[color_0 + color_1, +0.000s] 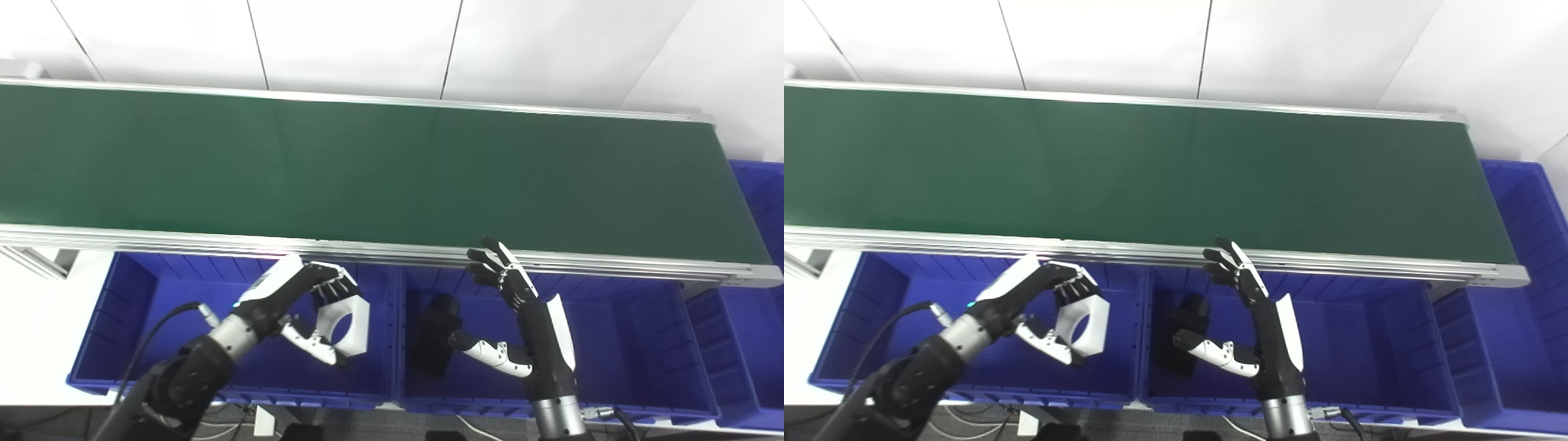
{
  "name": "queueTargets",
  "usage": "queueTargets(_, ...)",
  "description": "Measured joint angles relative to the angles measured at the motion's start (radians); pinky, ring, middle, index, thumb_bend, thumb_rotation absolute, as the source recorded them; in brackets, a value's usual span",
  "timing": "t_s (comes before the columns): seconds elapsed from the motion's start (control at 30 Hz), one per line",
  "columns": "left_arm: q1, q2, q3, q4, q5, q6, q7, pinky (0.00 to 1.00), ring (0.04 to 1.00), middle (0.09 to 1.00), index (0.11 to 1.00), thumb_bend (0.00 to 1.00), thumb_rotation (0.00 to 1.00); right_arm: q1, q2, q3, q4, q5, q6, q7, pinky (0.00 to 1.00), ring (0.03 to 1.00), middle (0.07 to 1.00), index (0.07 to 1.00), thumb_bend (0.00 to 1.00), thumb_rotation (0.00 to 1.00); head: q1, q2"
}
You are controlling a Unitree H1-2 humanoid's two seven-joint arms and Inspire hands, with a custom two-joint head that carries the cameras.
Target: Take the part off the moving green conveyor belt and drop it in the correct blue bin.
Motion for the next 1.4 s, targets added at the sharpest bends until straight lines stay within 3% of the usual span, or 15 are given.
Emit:
queueTargets(0.03,0.0,-0.005,-0.001,0.0,0.026,0.026,-0.004,0.49,0.528,0.528,0.537,0.5,0.01,0.001,0.0,-0.003,0.0,-0.002,0.0,0.001,0.72,0.768,0.821,0.9,0.81,0.55,0.008,0.0)
queueTargets(0.07,-0.002,-0.007,-0.006,0.0,0.054,0.052,-0.007,0.51,0.596,0.656,0.662,0.56,0.1,0.001,0.0,-0.005,-0.001,-0.003,0.0,0.001,0.72,0.767,0.822,0.901,0.81,0.55,0.008,-0.002)
queueTargets(0.1,-0.002,-0.006,-0.013,0.001,0.087,0.074,-0.008,0.51,0.604,0.671,0.691,0.58,0.12,0.002,0.0,-0.007,-0.001,-0.003,0.0,0.001,0.72,0.767,0.822,0.901,0.8,0.54,0.008,-0.002)
queueTargets(0.2,-0.004,-0.004,-0.023,0.001,0.145,0.123,-0.028,0.59,0.779,0.895,0.904,0.75,0.37,0.002,0.0,-0.008,-0.001,-0.003,0.0,0.001,0.72,0.766,0.821,0.899,0.81,0.54,0.008,-0.008)
queueTargets(0.27,-0.006,-0.002,-0.024,0.0,0.148,0.145,-0.053,0.63,0.848,0.966,0.965,0.85,0.48,0.001,0.004,-0.008,-0.001,-0.002,0.0,0.002,0.72,0.769,0.822,0.898,0.81,0.54,0.005,-0.009)
queueTargets(0.37,-0.005,-0.002,-0.017,-0.002,0.143,0.16,-0.063,0.7,0.893,0.996,0.997,0.97,0.58,0.001,0.009,-0.008,-0.001,-0.002,0.0,0.002,0.73,0.776,0.83,0.901,0.8,0.54,0.003,-0.012)
queueTargets(0.57,0.023,-0.007,0.018,-0.038,0.06,0.133,-0.062,0.79,0.94,0.998,0.997,1.0,0.57,0.002,0.008,-0.009,-0.001,-0.002,0.005,0.017,0.74,0.787,0.839,0.905,0.81,0.54,0.002,-0.015)
queueTargets(0.6,0.036,-0.013,0.032,-0.038,0.023,0.111,-0.06,0.81,0.936,0.982,0.985,0.98,0.54,0.002,0.009,-0.009,-0.001,-0.001,0.005,0.018,0.74,0.787,0.84,0.905,0.81,0.54,-0.003,-0.018)
queueTargets(0.77,0.098,-0.067,0.115,-0.001,-0.265,-0.117,-0.041,0.89,0.92,0.933,0.925,0.95,0.45,0.009,0.009,-0.01,-0.003,-0.002,0.011,0.021,0.74,0.786,0.838,0.903,0.82,0.54,-0.006,-0.028)
queueTargets(0.93,0.132,-0.103,0.135,0.055,-0.501,-0.28,-0.078,0.87,0.884,0.895,0.893,0.94,0.36,0.011,0.004,-0.007,-0.029,-0.002,0.038,0.044,0.76,0.803,0.854,0.908,0.82,0.55,-0.008,-0.034)
queueTargets(1.07,0.148,-0.133,0.15,0.082,-0.546,-0.35,-0.084,0.81,0.848,0.861,0.867,0.94,0.34,0.016,-0.004,-0.007,-0.03,0.006,0.084,0.071,0.75,0.798,0.849,0.919,0.83,0.52,-0.005,-0.04)
queueTargets(1.4,0.156,-0.221,0.233,0.09,-0.509,-0.362,-0.071,0.78,0.828,0.842,0.846,0.89,0.32,0.018,-0.001,-0.012,-0.03,0.022,0.105,0.078,0.76,0.804,0.849,0.927,0.83,0.51,-0.002,-0.043)
